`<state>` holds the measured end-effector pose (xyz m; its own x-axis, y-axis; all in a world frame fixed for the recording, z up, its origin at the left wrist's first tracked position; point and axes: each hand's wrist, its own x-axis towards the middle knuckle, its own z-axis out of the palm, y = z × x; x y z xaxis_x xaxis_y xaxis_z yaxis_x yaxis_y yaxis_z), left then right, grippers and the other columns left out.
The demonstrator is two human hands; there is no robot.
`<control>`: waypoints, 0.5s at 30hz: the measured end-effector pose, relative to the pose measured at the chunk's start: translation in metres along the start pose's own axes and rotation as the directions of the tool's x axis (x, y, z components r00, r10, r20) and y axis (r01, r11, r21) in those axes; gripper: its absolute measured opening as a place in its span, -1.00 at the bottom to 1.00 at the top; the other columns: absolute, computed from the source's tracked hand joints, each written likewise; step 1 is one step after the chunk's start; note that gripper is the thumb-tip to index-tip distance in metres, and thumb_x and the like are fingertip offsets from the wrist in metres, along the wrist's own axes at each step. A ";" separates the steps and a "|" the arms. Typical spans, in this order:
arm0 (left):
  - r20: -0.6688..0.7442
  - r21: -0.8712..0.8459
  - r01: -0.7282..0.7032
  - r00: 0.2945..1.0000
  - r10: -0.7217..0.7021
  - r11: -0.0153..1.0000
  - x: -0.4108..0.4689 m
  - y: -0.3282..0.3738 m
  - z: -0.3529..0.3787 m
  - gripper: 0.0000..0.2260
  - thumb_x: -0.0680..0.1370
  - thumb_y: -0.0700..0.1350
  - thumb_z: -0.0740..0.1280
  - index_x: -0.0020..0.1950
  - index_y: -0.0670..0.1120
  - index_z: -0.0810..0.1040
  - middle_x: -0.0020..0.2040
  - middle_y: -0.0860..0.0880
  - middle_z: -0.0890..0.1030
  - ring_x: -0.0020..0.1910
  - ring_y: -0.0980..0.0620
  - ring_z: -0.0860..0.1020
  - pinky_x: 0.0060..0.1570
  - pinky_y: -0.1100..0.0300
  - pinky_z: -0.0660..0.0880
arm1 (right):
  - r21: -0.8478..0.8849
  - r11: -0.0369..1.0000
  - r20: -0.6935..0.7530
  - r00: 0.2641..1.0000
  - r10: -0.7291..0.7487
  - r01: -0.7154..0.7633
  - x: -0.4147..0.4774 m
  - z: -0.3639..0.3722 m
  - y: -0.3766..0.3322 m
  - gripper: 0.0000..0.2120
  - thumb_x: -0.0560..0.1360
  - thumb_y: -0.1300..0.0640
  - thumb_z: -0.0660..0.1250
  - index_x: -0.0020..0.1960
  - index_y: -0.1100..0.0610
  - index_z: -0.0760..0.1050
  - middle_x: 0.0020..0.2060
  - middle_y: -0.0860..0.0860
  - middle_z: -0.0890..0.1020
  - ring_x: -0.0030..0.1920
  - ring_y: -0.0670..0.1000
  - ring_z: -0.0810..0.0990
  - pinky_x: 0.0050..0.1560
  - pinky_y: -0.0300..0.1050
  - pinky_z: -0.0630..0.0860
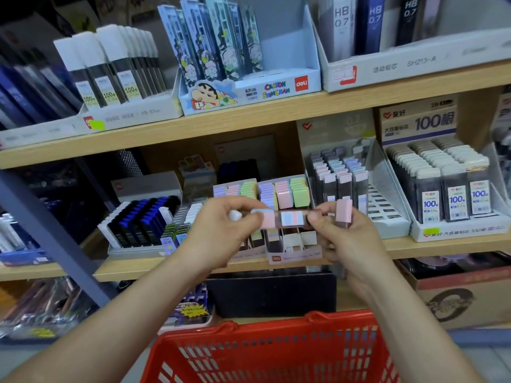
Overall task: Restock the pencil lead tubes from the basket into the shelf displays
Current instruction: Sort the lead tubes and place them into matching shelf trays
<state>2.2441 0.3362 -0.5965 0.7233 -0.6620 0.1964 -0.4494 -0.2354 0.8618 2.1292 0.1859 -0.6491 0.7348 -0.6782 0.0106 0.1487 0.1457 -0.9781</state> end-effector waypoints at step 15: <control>0.210 -0.266 -0.052 0.971 0.110 0.963 0.022 0.004 -0.021 -0.72 0.45 -0.18 0.41 0.16 0.00 0.63 -0.33 -0.01 0.58 -0.41 0.07 0.38 -0.54 0.29 0.26 | 0.109 0.985 0.337 0.938 0.087 -0.130 0.001 -0.001 0.009 -0.82 0.34 0.12 0.41 -0.22 0.18 0.45 -0.17 0.23 0.69 -0.57 -0.14 0.25 -0.54 -0.32 0.18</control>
<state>2.2694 0.3354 -0.5785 0.5428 -0.8187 0.1875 -0.3309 -0.0032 0.9437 2.1301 0.1861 -0.6577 0.9248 -0.3805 -0.0048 0.1229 0.3108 -0.9425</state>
